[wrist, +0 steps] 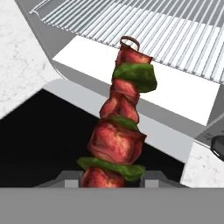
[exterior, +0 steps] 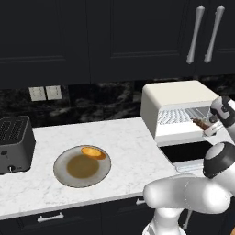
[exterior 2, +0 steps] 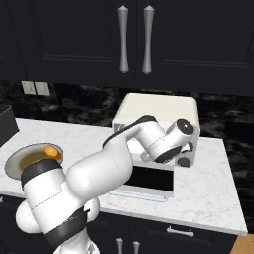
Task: Pick up the kebab skewer and baguette bread, and place them inside the toaster oven. Close the toaster oven door and start by setting the timer.
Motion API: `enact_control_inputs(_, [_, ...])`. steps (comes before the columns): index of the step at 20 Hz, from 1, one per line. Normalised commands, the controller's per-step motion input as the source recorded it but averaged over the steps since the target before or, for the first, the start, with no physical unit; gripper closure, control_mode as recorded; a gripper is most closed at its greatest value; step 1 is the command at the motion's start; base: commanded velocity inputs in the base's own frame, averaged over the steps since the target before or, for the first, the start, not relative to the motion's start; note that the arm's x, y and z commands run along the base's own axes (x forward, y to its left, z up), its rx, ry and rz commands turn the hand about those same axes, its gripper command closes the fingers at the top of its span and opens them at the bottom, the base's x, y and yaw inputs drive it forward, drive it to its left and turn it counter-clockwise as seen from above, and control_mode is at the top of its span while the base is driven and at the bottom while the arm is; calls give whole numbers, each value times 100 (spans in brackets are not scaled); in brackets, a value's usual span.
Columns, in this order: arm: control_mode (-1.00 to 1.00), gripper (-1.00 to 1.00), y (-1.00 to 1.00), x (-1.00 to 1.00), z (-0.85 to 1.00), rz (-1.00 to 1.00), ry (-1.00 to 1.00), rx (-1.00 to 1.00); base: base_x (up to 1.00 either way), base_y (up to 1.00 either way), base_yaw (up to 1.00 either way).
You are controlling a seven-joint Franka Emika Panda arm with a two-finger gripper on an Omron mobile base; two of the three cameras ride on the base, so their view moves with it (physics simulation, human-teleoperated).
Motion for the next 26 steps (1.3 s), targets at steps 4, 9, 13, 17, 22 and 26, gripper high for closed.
enact_control_inputs(4, [-100, 100, 2, 52, 0, 0, -5, 5, 0, 0, 0])
enact_control_inputs(9, [-100, 100, 8, 51, 0, 0, -6, 2, 0, 0, 0])
enact_control_inputs(13, [-100, 100, 4, 9, 0, 0, -20, 1, 0, 0, 0])
enact_control_inputs(17, [-100, 100, 3, 20, -4, 0, -16, 3, 0, 0, 0])
enact_control_inputs(22, [-100, 100, 14, 32, 0, -4, -10, 1, 0, 0, 0])
enact_control_inputs(26, [-100, 100, 6, 31, 0, -5, -7, 2, 0, 0, 0])
